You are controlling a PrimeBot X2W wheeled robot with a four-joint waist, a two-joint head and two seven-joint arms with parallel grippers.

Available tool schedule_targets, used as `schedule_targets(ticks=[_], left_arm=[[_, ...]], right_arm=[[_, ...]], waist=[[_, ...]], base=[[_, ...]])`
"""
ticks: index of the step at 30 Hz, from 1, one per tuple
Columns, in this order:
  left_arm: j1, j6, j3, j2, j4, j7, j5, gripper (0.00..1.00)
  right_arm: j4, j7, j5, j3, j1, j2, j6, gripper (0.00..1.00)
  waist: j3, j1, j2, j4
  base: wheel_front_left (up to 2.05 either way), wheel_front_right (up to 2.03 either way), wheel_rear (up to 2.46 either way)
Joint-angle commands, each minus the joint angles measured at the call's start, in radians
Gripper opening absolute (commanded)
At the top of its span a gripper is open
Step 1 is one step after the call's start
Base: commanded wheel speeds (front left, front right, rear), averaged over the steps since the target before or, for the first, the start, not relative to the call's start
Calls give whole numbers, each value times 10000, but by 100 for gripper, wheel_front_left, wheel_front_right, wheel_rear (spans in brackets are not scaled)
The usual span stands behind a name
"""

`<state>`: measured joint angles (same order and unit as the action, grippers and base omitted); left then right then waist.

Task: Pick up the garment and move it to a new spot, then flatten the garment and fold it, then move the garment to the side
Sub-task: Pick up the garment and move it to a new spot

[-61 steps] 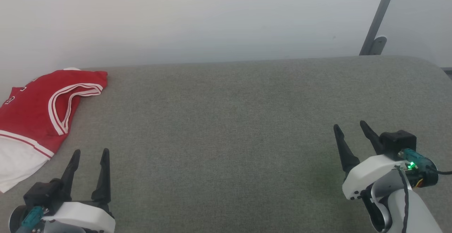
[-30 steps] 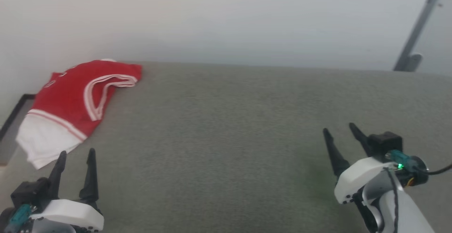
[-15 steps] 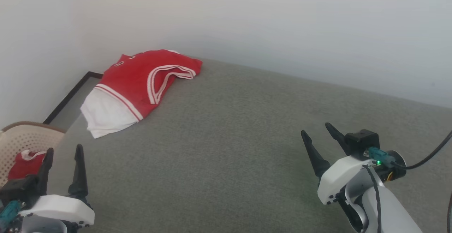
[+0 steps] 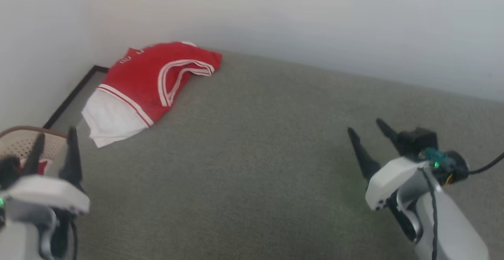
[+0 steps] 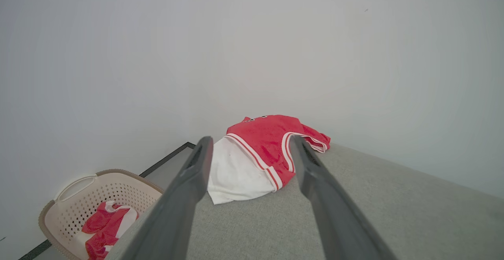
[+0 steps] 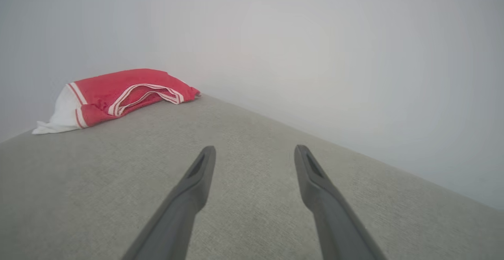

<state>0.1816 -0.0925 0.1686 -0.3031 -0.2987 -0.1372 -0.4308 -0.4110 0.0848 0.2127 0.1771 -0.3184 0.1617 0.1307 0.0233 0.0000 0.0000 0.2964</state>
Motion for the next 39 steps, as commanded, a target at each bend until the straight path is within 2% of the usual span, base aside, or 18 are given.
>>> schedule_targets(ticks=[1,10,14,15,16,20,24,33,38,39], left_arm=[[507,-71,5,-217,-132,228,-88,100],[3387,-287,-366,-1397,-1542,1281,-555,100],[4772,-341,-524,-1751,-2606,1718,-1024,100],[4772,-341,-524,-1751,-2606,1718,-1024,100],[5460,-362,-620,-1960,-3201,1949,-1155,100],[6381,-364,-806,-2152,-4179,2269,-1404,100],[7550,-373,-1128,-2407,-5609,3058,-1569,100],[9423,-367,-2079,-2338,-8494,5459,-1466,100],[9694,-368,-2339,-2074,-9186,5672,-1571,100],[9693,-370,-2364,-2048,-9256,5629,-1613,81]], right_arm=[[128,-87,-51,-36,-213,79,1,100],[1251,-697,-522,-261,-1186,394,1,100],[1919,-1002,-743,-405,-1529,502,1,100],[1919,-1002,-743,-405,-1529,502,1,100],[2280,-1163,-878,-458,-1659,546,1,100],[2802,-1399,-1063,-609,-1768,601,1,100],[3520,-1718,-1187,-737,-1864,702,1,100],[4903,-2522,-1381,-793,-1977,954,1,100],[5254,-2743,-1423,-829,-1929,999,1,100],[5285,-2766,-1420,-862,-1907,995,1,100]], waist=[[-487,0,0,-320],[-2784,0,0,-1223],[-3941,0,0,-1541],[-3941,0,0,-1541],[-4463,0,0,-1674],[-5102,0,0,-1834],[-5809,0,0,-1973],[-6803,0,0,-2133],[-6936,0,0,-2192],[-6923,0,0,-2197]], base=[[0,0,0],[0,0,0],[0,0,0],[0,0,0],[0,0,0],[0,0,0],[0,0,0],[0,0,0],[0,0,0],[0,0,0]])
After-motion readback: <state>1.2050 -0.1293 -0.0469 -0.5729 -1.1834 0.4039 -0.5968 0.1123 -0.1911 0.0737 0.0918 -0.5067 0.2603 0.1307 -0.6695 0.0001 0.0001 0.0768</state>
